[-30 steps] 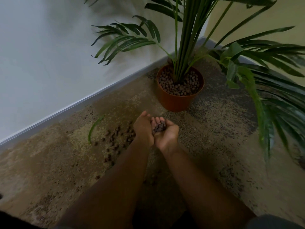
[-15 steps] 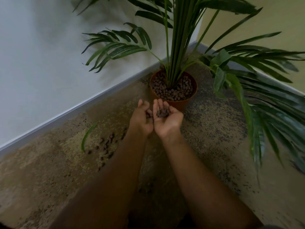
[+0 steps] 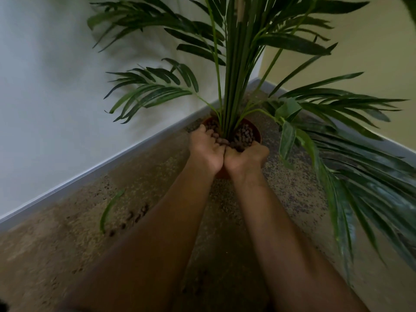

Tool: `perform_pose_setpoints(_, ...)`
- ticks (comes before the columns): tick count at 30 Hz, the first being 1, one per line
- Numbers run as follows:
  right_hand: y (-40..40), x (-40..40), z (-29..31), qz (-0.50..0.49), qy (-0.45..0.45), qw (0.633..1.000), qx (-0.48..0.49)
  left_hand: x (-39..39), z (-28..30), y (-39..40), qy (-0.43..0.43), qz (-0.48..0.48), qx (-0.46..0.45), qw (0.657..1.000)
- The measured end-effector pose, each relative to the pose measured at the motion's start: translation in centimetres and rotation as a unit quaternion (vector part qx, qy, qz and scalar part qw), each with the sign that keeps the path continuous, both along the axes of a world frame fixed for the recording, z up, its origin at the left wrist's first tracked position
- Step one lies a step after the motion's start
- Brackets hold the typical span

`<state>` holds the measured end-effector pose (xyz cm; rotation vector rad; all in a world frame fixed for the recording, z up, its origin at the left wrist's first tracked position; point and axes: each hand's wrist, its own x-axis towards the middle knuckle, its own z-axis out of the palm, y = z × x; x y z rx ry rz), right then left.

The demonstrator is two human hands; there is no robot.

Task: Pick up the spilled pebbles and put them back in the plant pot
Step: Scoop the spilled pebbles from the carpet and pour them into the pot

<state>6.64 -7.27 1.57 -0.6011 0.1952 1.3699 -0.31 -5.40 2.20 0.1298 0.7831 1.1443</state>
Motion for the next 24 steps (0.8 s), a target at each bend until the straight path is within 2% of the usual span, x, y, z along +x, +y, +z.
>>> perform_pose_setpoints(8,-0.3,0.1,0.2,-0.015,0.048,0.999,0.018,-0.5,0.0,-0.5,-0.048,0.013,0.014,0.999)
perform_pose_setpoints(13,-1.3,-1.3,-0.3,0.019,-0.009,0.999,-0.050,-2.5,-0.8,-1.1,-0.035,0.065,0.001,0.997)
perform_pose_setpoints(16,-2.3,-3.2,-0.9,0.092,-0.073,0.988,-0.097,-4.5,-1.9,-2.0,-0.018,0.100,-0.012,0.995)
perform_pose_setpoints(21,-4.2,-6.7,-4.0,0.219,-0.180,0.939,-0.194,-7.9,-5.0,-5.1,0.114,0.148,-0.071,0.980)
perform_pose_setpoints(24,-5.7,-9.1,-6.2,0.320,-0.263,0.879,-0.236,-10.0,-7.5,-7.5,0.238,0.169,-0.131,0.947)
